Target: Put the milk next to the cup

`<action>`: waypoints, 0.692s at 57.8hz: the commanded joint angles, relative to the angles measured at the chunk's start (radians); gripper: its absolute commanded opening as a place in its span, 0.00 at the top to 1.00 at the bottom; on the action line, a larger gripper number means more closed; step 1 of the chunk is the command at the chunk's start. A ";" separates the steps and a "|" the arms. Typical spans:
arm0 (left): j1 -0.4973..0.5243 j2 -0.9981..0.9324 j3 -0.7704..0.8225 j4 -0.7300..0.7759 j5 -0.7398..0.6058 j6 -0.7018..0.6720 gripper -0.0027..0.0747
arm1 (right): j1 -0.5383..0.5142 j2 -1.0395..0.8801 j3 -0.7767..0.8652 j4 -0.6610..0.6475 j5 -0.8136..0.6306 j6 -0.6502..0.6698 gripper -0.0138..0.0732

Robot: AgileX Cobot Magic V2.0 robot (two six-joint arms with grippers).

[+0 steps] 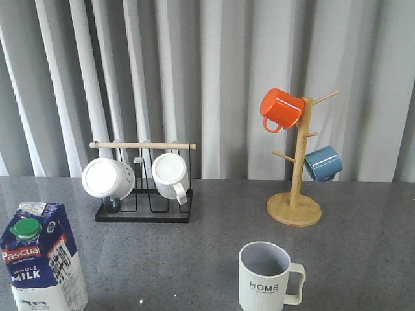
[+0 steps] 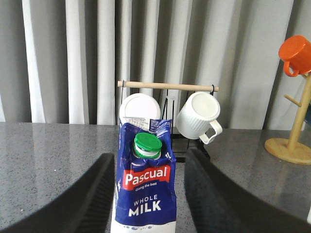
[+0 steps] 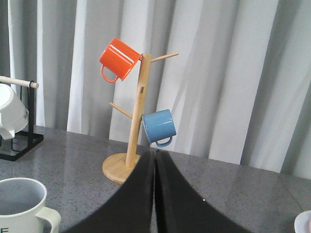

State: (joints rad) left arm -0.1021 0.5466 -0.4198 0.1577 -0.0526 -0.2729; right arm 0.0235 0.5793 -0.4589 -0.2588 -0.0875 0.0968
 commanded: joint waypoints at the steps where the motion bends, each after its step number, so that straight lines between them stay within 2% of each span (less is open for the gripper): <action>1: -0.007 0.011 -0.035 -0.014 -0.084 -0.012 0.37 | -0.005 -0.001 -0.031 -0.006 -0.067 -0.004 0.85; 7: -0.009 0.011 -0.035 -0.013 -0.082 -0.009 0.04 | -0.005 -0.001 -0.031 -0.006 -0.067 -0.004 0.85; 8: -0.009 0.011 -0.035 -0.013 -0.085 -0.009 0.01 | -0.005 -0.001 -0.031 -0.006 -0.067 -0.004 0.85; 23: -0.009 0.127 -0.035 -0.003 -0.168 -0.001 0.03 | -0.005 -0.001 -0.031 -0.006 -0.067 -0.004 0.85; 40: -0.009 0.380 -0.035 -0.006 -0.462 0.026 0.04 | -0.005 -0.001 -0.031 -0.006 -0.067 -0.004 0.85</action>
State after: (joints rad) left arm -0.1061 0.8710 -0.4198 0.1607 -0.3531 -0.2496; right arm 0.0235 0.5793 -0.4589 -0.2588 -0.0867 0.0968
